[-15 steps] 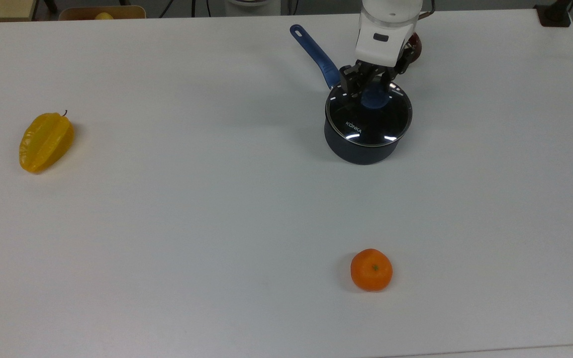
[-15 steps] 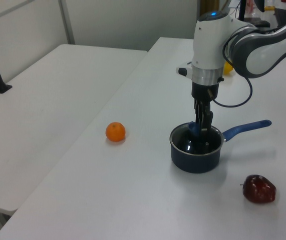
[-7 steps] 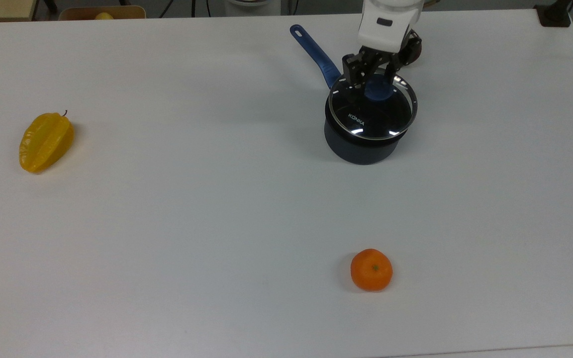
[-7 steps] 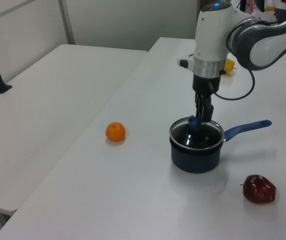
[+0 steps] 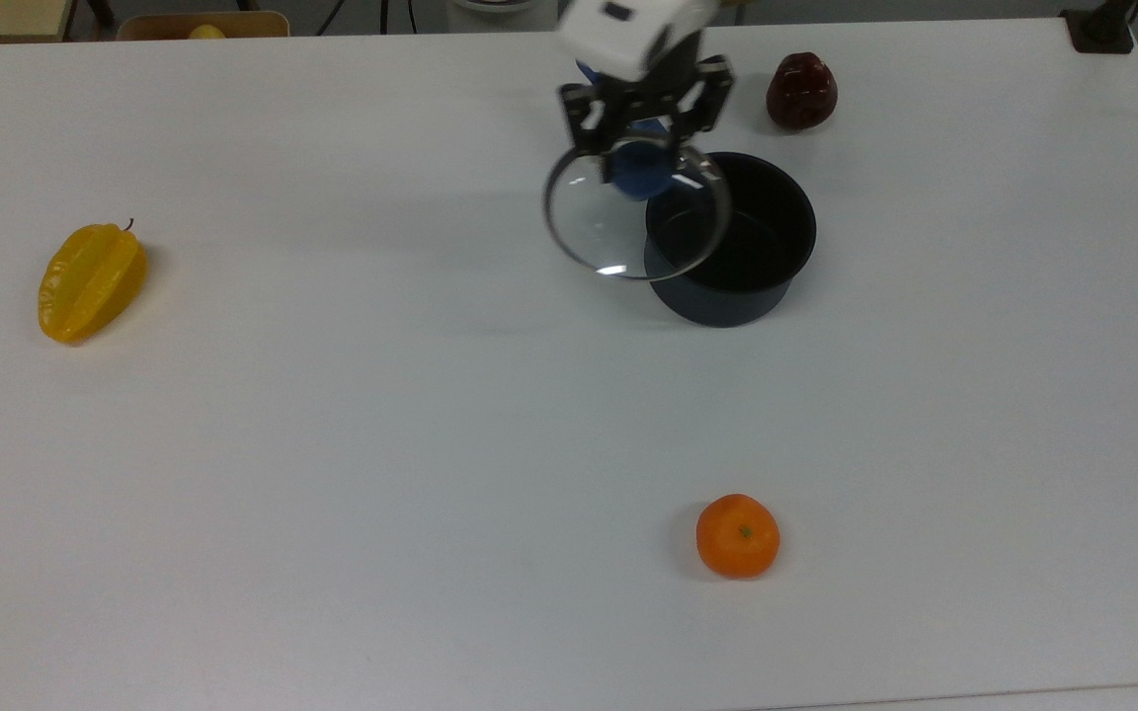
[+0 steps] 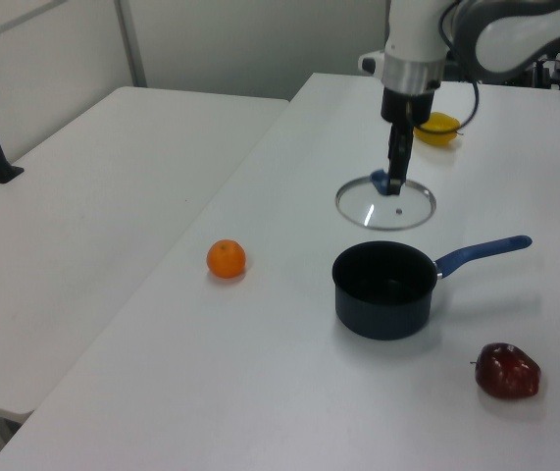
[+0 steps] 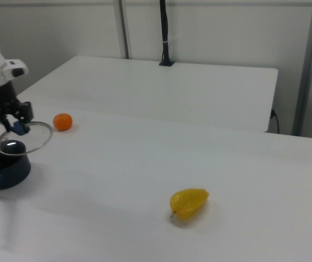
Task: Open lid
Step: 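Lift the glass lid off the saucepan and carry it sideways, then lower the glass lid onto the table beside the saucepan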
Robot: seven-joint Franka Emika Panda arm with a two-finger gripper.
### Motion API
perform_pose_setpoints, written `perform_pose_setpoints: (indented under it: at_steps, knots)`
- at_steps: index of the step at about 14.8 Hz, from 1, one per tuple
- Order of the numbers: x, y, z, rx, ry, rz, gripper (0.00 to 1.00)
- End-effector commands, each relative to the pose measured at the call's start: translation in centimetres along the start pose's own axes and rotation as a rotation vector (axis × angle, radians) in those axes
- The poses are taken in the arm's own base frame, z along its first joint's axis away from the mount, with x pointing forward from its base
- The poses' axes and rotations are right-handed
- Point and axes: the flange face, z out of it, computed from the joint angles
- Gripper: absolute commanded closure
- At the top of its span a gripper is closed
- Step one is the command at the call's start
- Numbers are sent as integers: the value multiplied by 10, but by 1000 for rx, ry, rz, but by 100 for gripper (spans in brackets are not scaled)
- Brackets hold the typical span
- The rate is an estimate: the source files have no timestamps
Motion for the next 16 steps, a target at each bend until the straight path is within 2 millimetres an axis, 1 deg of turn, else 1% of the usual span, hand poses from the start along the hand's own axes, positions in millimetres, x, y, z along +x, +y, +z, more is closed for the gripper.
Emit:
perform_pose_setpoints:
  at_steps: [1, 3, 4, 5, 8, 10, 11, 13, 15, 16]
  knots:
    - [-11, 79, -4, -25, -17, 131, 60]
    - [-21, 115, 8, -29, -42, 189, 59]
    - [-26, 128, 17, -30, -56, 210, 59]
    - [-32, 138, 30, -31, -76, 223, 59]
    - [-35, 165, 70, -57, -93, 245, 59]
    - [-35, 173, 93, -74, -113, 238, 59]
    - [-35, 181, 110, -85, -138, 238, 59]
    - [-31, 187, 126, -87, -117, 240, 58]
    - [-29, 188, 139, -83, -127, 241, 57]
    - [-29, 188, 141, -83, -130, 240, 55]
